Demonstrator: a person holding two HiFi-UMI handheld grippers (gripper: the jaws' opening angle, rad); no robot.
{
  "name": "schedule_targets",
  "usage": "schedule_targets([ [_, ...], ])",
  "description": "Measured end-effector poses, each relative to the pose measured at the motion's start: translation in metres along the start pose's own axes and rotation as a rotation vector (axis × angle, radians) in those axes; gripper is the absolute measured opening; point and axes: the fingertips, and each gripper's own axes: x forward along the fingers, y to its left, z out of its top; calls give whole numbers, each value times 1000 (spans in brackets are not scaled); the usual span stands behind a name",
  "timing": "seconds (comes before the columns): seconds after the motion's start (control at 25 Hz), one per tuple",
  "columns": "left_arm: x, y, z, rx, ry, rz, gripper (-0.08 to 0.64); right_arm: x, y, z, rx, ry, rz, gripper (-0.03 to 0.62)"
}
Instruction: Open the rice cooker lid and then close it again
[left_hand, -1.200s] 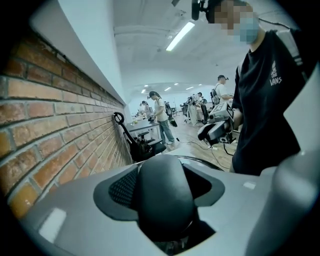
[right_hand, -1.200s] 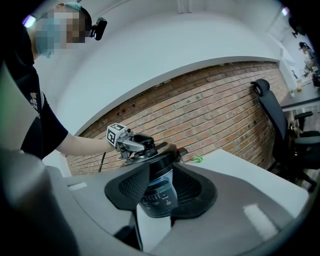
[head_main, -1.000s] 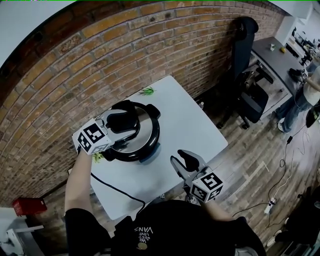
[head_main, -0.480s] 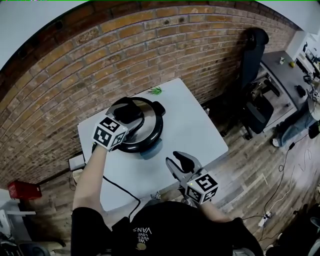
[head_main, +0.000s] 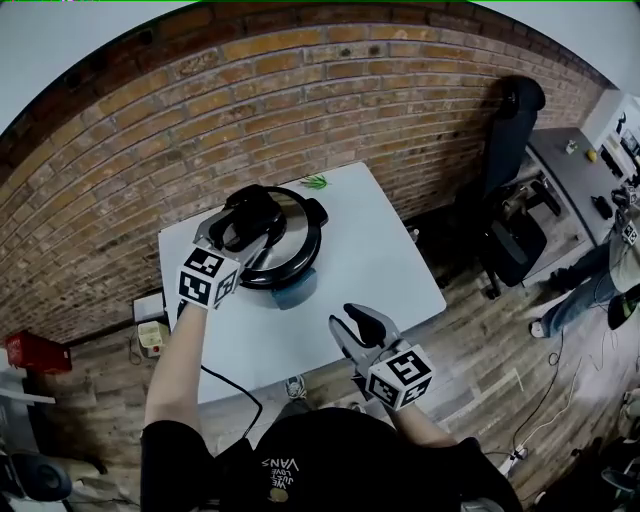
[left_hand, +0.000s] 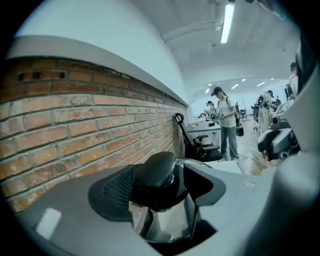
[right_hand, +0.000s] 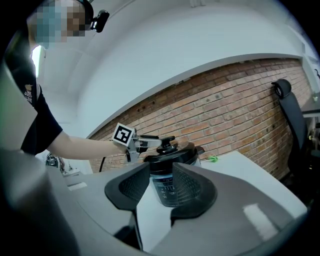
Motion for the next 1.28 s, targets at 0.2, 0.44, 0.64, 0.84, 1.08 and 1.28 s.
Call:
schedule_targets([
  [0.2, -47, -24, -4, -11, -60, 96, 293, -12, 7, -1, -32, 13, 48, 146],
  [0.44, -102, -70, -7, -83, -143, 203, 291, -29, 19, -5, -49, 17, 117, 97],
  [0.64, -141, -110, -11, -130, -200, 302, 287, -47, 27, -9, -70, 12, 160, 6],
  [0.84, -169, -154, -26, -183, -227, 386, 139, -67, 34, -19, -84, 28, 200, 6],
  [1.08, -190, -196, -57, -286, -221, 452, 10, -85, 39, -33, -89, 37, 228, 6],
  [1.28, -203, -224, -69, -329, -225, 491, 2, -96, 44, -47, -88, 64, 254, 6],
])
